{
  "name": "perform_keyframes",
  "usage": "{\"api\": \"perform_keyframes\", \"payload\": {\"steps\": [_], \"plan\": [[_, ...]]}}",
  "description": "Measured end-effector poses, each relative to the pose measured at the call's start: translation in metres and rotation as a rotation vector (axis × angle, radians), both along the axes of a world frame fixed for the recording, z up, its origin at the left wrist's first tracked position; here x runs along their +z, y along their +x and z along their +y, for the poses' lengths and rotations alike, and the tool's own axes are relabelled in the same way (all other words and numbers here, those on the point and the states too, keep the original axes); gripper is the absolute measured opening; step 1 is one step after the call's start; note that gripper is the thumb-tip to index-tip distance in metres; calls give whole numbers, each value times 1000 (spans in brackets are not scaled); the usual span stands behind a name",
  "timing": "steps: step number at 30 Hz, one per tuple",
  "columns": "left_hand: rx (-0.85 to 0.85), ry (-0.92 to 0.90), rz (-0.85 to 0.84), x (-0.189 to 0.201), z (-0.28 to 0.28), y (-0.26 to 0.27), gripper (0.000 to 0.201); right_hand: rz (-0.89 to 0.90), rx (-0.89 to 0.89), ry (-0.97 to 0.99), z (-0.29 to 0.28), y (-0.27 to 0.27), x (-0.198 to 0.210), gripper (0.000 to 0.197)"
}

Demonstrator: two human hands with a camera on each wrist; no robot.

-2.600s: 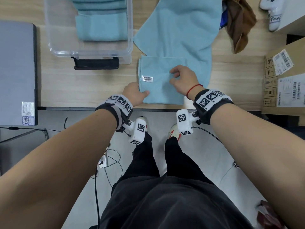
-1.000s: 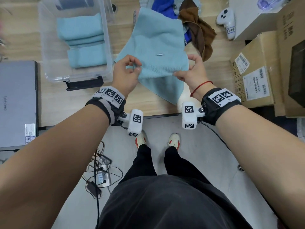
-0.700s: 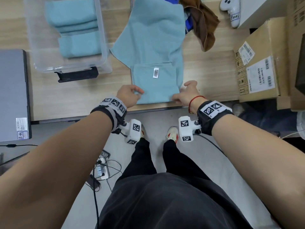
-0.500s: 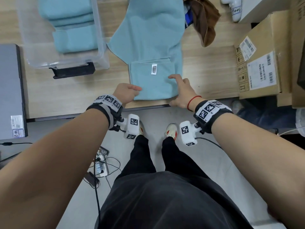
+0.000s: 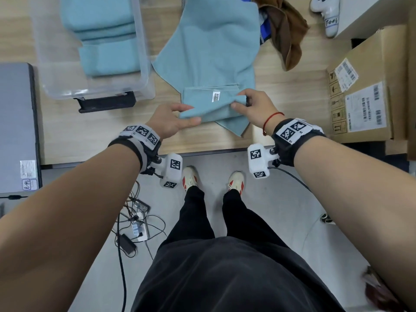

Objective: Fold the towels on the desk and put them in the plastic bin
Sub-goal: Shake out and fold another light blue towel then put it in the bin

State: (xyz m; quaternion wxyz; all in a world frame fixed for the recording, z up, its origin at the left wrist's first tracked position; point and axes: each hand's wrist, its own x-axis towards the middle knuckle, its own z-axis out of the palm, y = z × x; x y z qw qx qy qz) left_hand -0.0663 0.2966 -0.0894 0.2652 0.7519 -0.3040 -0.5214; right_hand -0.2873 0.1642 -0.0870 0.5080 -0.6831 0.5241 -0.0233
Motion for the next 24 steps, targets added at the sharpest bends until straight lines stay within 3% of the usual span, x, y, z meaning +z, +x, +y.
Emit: {"api": "perform_keyframes", "payload": {"steps": [4,8,13,21,24], "plan": [[-68,-58,-135,-9,-7,5,28,-56,-43,75,-13,4,-16,12],[-3,-68,5,-18,-19,10,29,28,-74,93,-24,9,-37,43],[-135,-45,-199,-27,-35,17,31,130,-32,31,-37,19,-32,21],[-239,154,-438,-46,-45,25,48,352,-17,-37,-45,29,-38,35],[-195,238,-453,-44,-49,24,54,383,-62,-48,-44,31,-40,26]]}}
